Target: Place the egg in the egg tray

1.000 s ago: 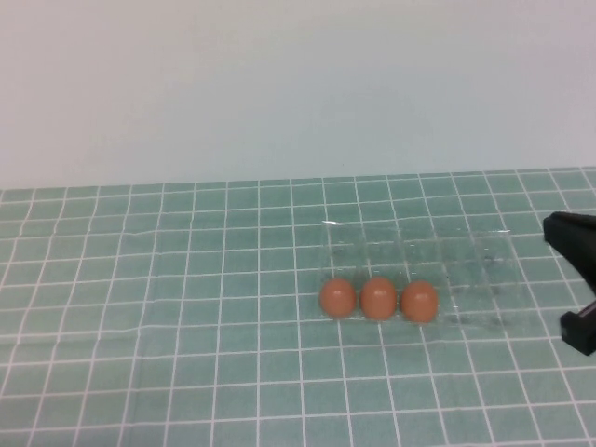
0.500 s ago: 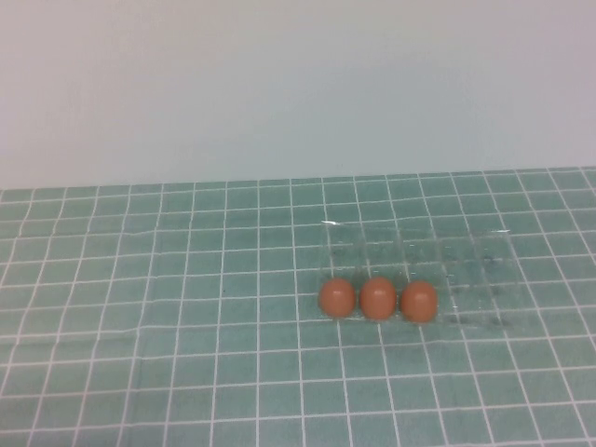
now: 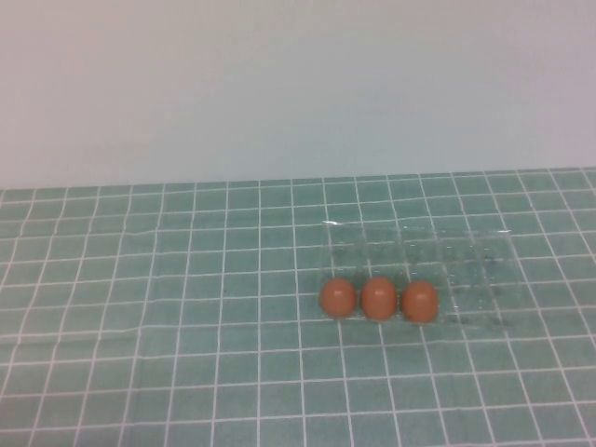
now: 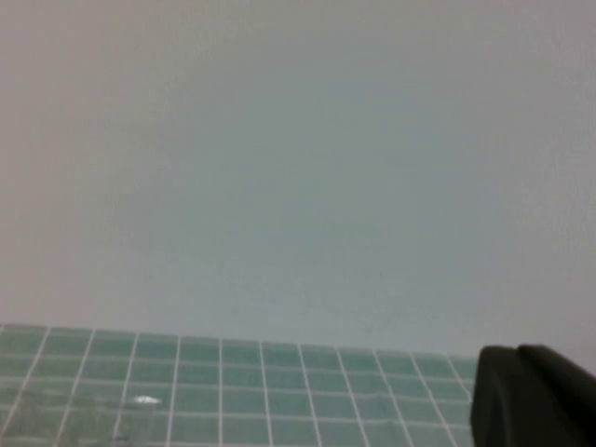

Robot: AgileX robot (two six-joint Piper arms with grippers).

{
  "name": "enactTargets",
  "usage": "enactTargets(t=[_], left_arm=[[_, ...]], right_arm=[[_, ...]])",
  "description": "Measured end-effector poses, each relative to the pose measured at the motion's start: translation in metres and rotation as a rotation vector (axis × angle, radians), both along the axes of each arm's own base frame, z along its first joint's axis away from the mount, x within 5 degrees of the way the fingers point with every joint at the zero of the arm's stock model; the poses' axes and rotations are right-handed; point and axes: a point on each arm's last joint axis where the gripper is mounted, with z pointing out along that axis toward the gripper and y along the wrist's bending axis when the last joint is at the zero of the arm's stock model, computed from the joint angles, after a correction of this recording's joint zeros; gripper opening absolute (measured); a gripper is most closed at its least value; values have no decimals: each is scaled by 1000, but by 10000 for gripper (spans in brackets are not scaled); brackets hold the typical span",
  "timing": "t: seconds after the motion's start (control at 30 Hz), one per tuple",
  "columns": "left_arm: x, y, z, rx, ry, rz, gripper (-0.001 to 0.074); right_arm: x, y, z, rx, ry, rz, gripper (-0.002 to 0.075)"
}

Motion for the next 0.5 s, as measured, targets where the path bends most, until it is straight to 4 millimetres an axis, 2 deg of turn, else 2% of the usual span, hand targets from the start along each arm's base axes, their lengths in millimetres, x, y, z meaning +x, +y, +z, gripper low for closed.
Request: enactTargets(t=[0.1, 0.3, 0.37, 0.4, 0.5], left_arm=[[0, 0, 0, 0, 0, 0, -1], [0, 0, 0, 0, 0, 0, -1], [0, 0, 0, 0, 0, 0, -1], [0, 0, 0, 0, 0, 0, -1], [0, 0, 0, 0, 0, 0, -1]], right_arm=[[-4, 0, -31, 17, 29, 0, 2], [8, 0, -116, 90, 122, 7, 0], [12, 0, -137, 116, 131, 7, 0], [13, 0, -144, 124, 127, 6, 0], [14, 0, -149, 127, 125, 7, 0]])
